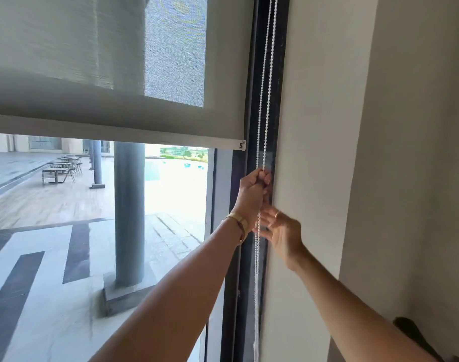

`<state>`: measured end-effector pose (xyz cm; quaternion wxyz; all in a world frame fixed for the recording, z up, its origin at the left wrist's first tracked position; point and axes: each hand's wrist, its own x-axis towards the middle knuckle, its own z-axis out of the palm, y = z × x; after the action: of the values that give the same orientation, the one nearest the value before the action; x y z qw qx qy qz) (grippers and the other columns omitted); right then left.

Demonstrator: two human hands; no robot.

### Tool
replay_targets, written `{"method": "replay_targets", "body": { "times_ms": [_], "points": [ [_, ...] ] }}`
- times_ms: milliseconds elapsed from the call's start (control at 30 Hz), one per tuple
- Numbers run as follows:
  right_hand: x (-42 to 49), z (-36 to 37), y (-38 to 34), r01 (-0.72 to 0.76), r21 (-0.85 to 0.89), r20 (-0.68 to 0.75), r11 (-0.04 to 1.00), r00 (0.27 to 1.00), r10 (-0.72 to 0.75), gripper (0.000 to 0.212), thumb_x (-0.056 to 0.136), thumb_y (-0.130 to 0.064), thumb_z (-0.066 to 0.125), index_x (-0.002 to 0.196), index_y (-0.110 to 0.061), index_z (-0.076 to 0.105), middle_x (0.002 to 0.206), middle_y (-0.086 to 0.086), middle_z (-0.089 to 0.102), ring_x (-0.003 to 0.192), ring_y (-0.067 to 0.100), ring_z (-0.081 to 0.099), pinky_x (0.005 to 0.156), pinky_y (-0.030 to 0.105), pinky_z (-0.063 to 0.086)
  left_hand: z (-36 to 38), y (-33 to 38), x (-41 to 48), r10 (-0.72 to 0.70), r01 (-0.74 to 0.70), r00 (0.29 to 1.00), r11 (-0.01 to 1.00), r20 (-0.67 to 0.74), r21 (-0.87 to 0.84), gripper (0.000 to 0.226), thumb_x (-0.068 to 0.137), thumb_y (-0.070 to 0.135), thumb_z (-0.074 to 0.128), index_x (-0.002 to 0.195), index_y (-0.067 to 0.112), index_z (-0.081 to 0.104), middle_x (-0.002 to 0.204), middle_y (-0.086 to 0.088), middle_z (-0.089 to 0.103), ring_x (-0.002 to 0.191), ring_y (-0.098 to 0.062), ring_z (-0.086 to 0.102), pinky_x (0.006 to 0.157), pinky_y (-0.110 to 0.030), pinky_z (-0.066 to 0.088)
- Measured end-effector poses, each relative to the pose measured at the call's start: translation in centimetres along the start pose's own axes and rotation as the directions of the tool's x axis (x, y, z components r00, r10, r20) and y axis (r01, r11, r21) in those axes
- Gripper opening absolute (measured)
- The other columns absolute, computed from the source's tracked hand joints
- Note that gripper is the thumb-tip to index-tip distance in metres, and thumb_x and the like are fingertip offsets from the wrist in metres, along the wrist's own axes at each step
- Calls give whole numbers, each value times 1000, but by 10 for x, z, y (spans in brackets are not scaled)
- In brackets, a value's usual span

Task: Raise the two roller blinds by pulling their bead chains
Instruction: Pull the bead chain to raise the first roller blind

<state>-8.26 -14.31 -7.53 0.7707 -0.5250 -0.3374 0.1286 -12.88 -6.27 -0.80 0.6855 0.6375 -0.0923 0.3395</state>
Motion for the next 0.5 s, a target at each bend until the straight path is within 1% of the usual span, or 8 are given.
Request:
{"method": "replay_targets", "body": {
  "times_ms": [67, 133, 200, 267, 333, 433, 467, 500],
  "points": [
    [11, 3, -26, 70, -4, 1, 998, 998, -70, 41, 63, -22, 48, 100, -10, 63, 93, 6, 65, 90, 21, 61, 91, 43, 45, -2, 0, -1, 12, -12, 1000, 1000, -5, -7, 39, 88, -9, 24, 64, 17, 42, 56, 1, 33, 39, -3, 28, 33, -14, 20],
    [23, 10, -53, 151, -66, -6, 986, 988, -152, 40, 73, -34, 45, 102, -14, 64, 104, 6, 65, 98, 19, 60, 91, 38, 46, -4, 0, -3, 20, -19, 1000, 1000, -5, 11, 40, 87, -9, 24, 63, 18, 42, 53, 4, 35, 38, -2, 28, 32, -13, 21],
    [34, 19, -80, 230, -173, 8, 958, 973, -233, 40, 89, -39, 38, 109, -16, 64, 113, 3, 65, 106, 16, 59, 88, 31, 45, -5, 0, -4, 23, -23, 1000, 999, -7, 35, 41, 87, -8, 23, 63, 19, 41, 52, 6, 36, 38, -2, 28, 33, -13, 21],
    [45, 28, -106, 269, -200, 6, 942, 962, -273, 39, 98, -34, 33, 114, -13, 62, 109, 0, 66, 106, 16, 60, 88, 32, 47, -4, 1, -6, 26, -26, 1000, 999, -2, 41, 41, 84, -9, 21, 64, 20, 41, 53, 6, 36, 41, -4, 26, 35, -15, 19],
    [54, 38, -130, 264, -170, 14, 950, 964, -265, 39, 100, -32, 32, 117, -10, 60, 110, 2, 66, 107, 20, 60, 91, 34, 49, -2, 2, -7, 21, -21, 1000, 999, -7, 47, 42, 80, -10, 19, 64, 21, 41, 55, 4, 33, 43, -6, 24, 36, -17, 16],
    [63, 52, -160, 256, -121, 49, 959, 967, -252, 39, 101, -29, 29, 120, -7, 55, 114, 8, 63, 111, 25, 59, 101, 41, 46, 5, 4, -9, 2, 0, 1000, 998, -21, 64, 42, 76, -11, 18, 64, 23, 40, 56, 4, 31, 44, -7, 21, 38, -19, 13],
    [64, 57, -170, 261, -95, 58, 961, 965, -257, 39, 102, -27, 28, 122, -5, 53, 113, 9, 63, 109, 26, 59, 100, 42, 47, 7, 5, -11, 2, 0, 1000, 998, -23, 65, 41, 76, -11, 17, 65, 23, 39, 57, 4, 30, 43, -6, 21, 38, -18, 12],
    [65, 61, -179, 266, -64, 59, 962, 963, -262, 39, 102, -25, 27, 124, -2, 51, 109, 10, 64, 104, 27, 61, 96, 41, 49, 10, 6, -12, 3, -2, 1000, 998, -25, 59, 41, 76, -12, 17, 66, 22, 38, 58, 4, 30, 41, -5, 22, 37, -18, 12]
  ]
}}
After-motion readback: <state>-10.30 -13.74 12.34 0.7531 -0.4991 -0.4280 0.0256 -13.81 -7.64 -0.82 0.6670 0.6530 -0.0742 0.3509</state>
